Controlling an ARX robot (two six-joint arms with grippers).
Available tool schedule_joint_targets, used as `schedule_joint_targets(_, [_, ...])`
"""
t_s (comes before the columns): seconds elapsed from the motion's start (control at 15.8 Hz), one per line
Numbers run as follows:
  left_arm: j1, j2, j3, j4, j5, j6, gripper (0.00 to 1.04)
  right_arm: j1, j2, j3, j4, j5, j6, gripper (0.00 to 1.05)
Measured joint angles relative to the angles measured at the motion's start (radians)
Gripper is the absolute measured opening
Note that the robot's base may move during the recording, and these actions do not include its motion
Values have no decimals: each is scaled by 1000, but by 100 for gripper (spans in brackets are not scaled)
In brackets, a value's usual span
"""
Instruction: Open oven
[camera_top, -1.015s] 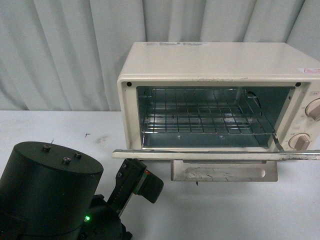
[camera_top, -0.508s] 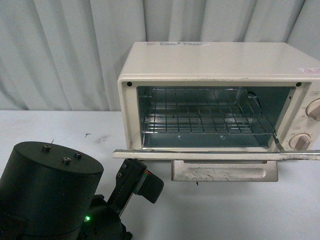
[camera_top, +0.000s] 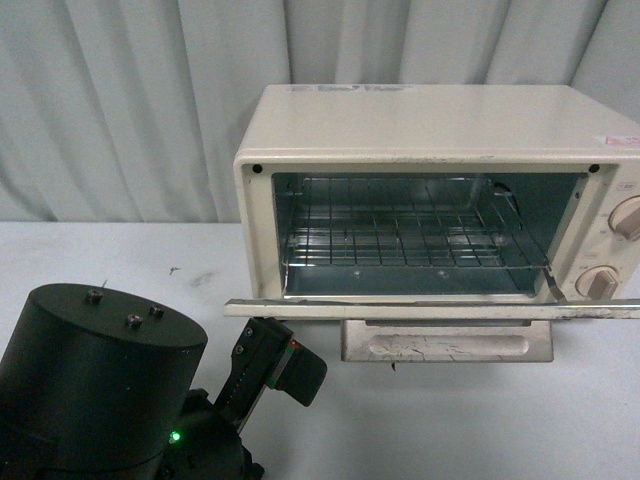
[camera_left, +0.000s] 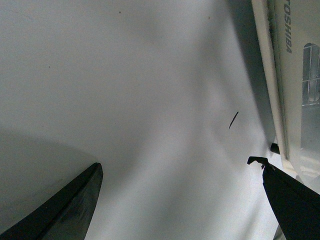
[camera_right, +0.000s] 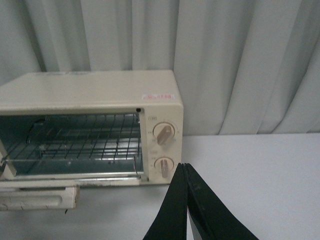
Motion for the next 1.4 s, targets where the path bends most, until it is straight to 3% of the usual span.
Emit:
schedule_joint_targets(0.32, [0, 0, 0, 0, 3, 0, 98, 0, -2, -4, -12, 0, 0, 2])
schedule_joint_targets(0.38, [0, 0, 0, 0, 3, 0, 98, 0, -2, -4, -12, 0, 0, 8])
schedule_joint_targets(0.63, [0, 0, 0, 0, 4, 0, 98, 0, -2, -4, -12, 0, 0, 57])
schedule_joint_targets(0.89, [0, 0, 0, 0, 3, 0, 98, 0, -2, -4, -12, 0, 0, 97])
schedule_joint_targets(1.02, [0, 0, 0, 0, 3, 0, 98, 0, -2, -4, -12, 0, 0, 97])
schedule_joint_targets(1.14, [-21, 34, -66, 178, -126, 49, 98, 0, -2, -4, -12, 0, 0, 98])
schedule_joint_targets(1.4, [70, -43, -244, 285, 3, 185, 98, 0, -1, -4, -12, 0, 0, 98])
